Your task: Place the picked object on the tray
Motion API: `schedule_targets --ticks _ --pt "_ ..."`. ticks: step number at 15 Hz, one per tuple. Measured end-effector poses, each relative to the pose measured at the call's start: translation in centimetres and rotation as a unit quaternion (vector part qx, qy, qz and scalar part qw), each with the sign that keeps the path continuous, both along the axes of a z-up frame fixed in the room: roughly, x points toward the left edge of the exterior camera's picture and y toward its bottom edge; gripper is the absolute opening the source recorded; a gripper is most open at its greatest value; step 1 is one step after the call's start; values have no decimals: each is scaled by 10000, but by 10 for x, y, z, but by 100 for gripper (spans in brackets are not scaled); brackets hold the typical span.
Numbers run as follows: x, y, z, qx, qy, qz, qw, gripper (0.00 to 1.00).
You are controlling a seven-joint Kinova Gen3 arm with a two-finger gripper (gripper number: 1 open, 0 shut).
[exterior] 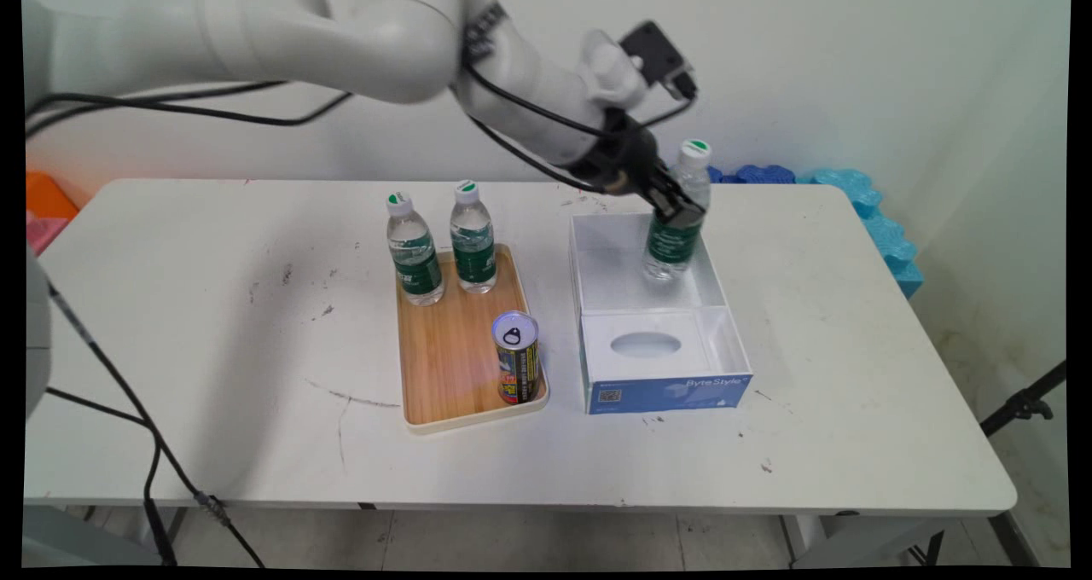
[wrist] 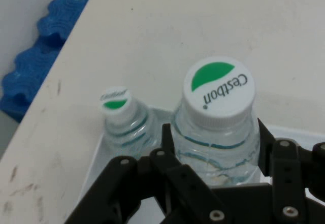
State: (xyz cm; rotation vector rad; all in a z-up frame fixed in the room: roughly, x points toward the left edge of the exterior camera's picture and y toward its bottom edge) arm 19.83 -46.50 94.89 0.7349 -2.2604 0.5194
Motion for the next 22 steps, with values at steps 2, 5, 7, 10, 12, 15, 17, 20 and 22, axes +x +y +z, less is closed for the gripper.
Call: schedule_targets --ticks 2,5,7,10,12,15,17,20,22 --pt "27 12 12 -7 -62 -15 10000 0" --pt "68 30 21 29 -170 -17 9998 0" --pt "93 41 22 75 -231 -21 9997 0" --pt "125 57 18 158 -281 -25 9995 0" --pt "141 66 12 215 -292 -55 9993 0" --pt "161 76 -2 291 -326 -108 9990 0" --pt "173 82 -13 339 -364 -126 9987 0" --pt "187 88 -29 395 -426 -130 9982 0" --pt "194 91 -39 430 -457 -135 9979 0"
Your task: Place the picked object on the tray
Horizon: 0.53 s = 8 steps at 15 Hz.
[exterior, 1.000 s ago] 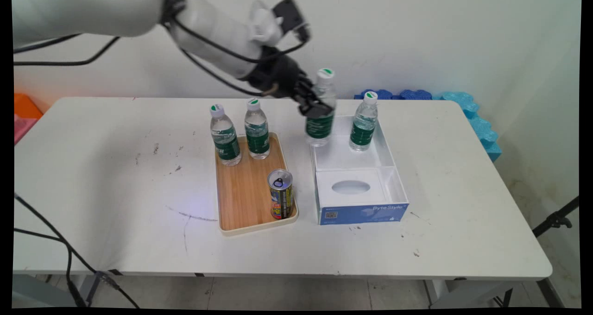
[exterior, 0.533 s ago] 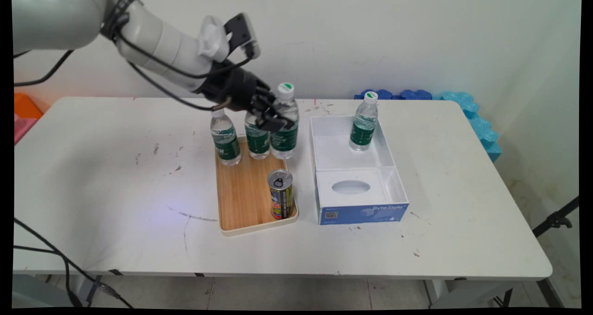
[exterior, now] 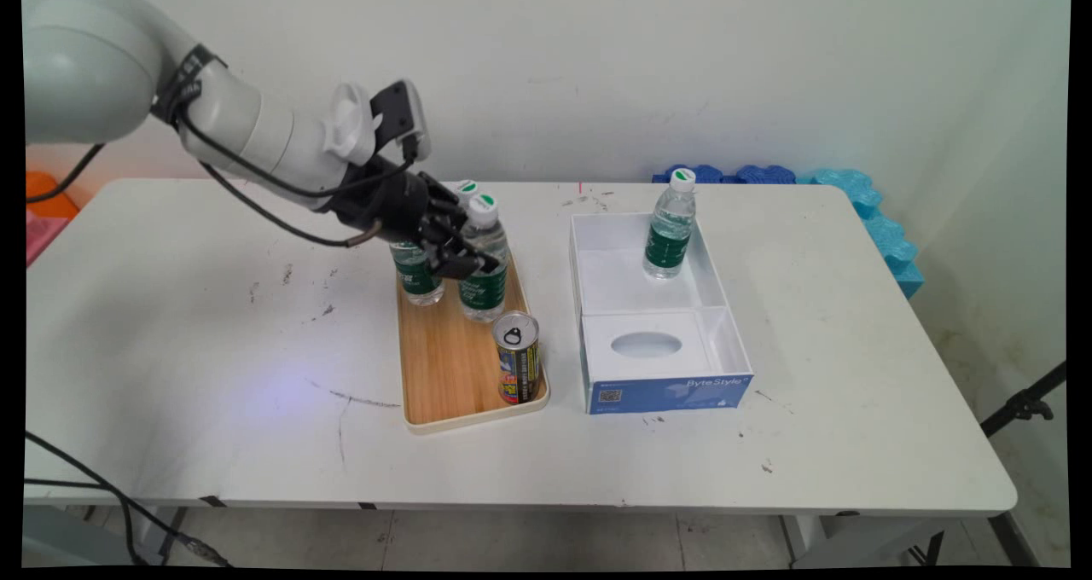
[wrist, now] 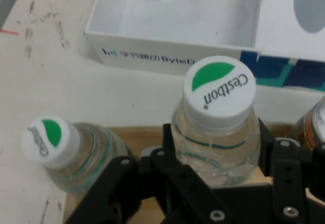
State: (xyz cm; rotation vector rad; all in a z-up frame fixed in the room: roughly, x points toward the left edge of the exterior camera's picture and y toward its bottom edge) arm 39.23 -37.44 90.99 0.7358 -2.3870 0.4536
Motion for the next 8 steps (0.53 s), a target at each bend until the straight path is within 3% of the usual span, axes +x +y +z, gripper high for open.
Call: schedule_targets --ticks 8 --pt "10 6 -41 84 15 28 10000 0"
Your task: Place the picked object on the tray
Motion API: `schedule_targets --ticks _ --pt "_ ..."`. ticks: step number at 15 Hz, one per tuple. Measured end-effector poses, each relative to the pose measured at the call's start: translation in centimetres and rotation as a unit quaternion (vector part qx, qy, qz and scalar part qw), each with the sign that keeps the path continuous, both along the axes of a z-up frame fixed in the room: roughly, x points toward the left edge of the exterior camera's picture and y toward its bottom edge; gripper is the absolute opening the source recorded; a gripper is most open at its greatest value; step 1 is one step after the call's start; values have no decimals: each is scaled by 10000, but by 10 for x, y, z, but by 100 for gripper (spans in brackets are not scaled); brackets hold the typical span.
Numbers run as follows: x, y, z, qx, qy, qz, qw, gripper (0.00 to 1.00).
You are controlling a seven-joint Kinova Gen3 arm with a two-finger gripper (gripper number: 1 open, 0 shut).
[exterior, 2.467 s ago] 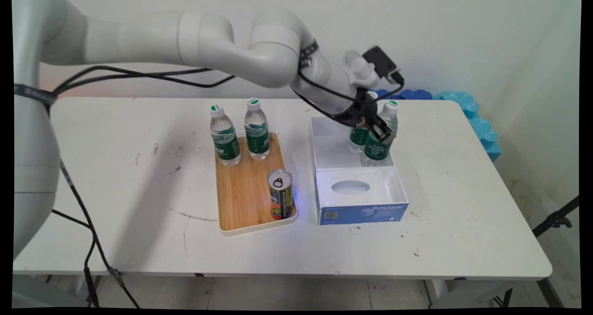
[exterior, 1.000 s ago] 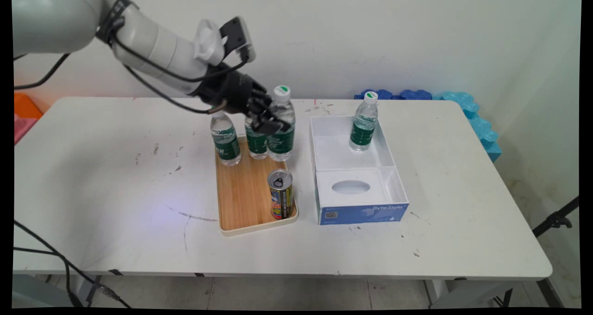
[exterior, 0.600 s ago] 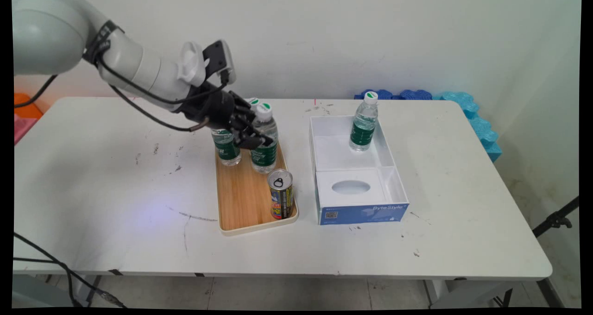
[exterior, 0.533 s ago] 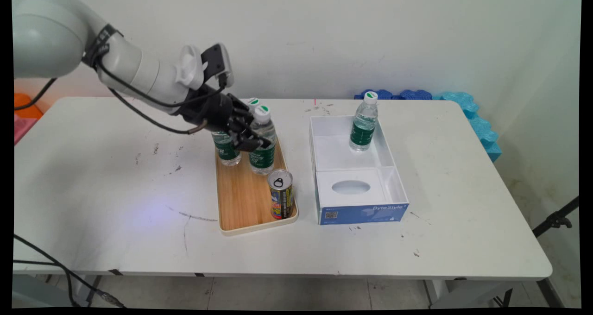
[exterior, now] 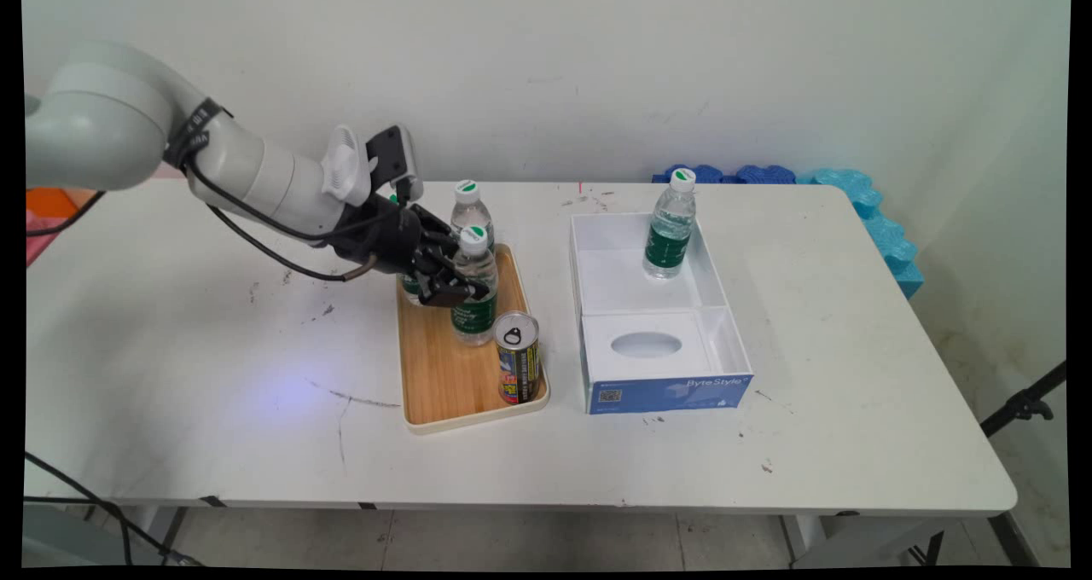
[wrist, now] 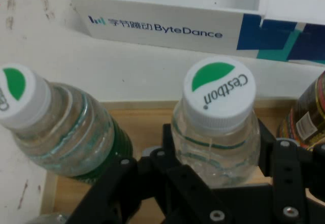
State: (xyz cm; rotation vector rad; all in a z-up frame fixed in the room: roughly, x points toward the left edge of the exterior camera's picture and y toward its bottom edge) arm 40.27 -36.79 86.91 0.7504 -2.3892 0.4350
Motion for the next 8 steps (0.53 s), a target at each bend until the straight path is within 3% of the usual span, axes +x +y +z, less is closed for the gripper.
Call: schedule_targets --ticks 4,5,8 --pt "2 2 -12 15 12 16 10000 0" --pt "3 2 -15 19 15 13 10000 100" --pt "5 4 -19 14 27 1 10000 100"
